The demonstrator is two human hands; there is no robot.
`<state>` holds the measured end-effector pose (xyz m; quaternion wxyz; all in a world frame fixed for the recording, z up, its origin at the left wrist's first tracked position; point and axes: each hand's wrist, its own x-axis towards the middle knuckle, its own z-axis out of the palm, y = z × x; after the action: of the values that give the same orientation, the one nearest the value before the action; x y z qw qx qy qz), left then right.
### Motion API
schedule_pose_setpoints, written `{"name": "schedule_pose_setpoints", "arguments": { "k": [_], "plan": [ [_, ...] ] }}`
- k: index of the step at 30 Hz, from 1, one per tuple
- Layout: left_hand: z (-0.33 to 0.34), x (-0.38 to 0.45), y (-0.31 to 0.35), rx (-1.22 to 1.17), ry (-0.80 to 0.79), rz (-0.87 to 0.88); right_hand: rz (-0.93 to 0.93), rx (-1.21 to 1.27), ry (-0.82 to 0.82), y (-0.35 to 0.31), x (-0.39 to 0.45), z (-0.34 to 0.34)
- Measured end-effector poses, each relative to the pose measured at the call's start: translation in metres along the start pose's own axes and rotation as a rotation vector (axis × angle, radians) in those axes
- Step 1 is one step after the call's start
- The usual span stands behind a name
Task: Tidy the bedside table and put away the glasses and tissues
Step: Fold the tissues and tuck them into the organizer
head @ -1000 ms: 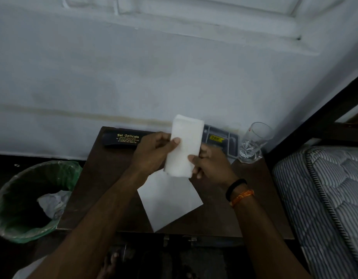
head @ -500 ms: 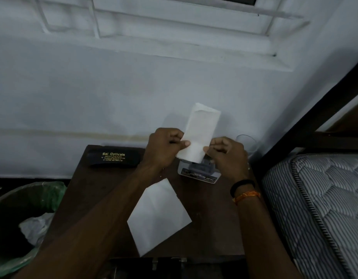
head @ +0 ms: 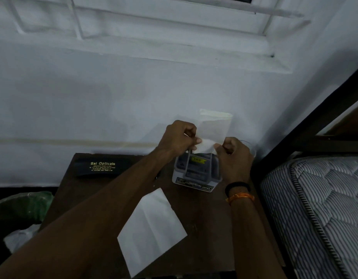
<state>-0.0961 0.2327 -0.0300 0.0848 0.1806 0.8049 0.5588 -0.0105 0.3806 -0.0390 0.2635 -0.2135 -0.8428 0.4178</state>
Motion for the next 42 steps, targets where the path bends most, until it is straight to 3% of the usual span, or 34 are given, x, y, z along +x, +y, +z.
{"name": "schedule_pose_setpoints", "arguments": {
  "k": [4, 11, 23, 30, 42],
  "plan": [
    [0.009, 0.011, -0.004, 0.186, 0.034, 0.054, 0.012, -0.065, -0.031, 0.007, 0.002, 0.006],
    [0.016, 0.012, -0.014, 0.223, 0.074, 0.098, 0.026, -0.076, -0.042, 0.009, 0.003, 0.015],
    [0.01, 0.012, -0.019, 0.222, -0.119, -0.007, -0.047, -0.209, -0.101, 0.013, -0.003, 0.019],
    [0.009, 0.018, -0.019, 0.455, -0.178, 0.082, -0.045, -0.291, -0.077, 0.015, -0.001, 0.024],
    [0.022, 0.021, -0.018, 0.556, -0.112, -0.013, -0.041, -0.299, -0.101, 0.02, -0.002, 0.028]
  ]
}}
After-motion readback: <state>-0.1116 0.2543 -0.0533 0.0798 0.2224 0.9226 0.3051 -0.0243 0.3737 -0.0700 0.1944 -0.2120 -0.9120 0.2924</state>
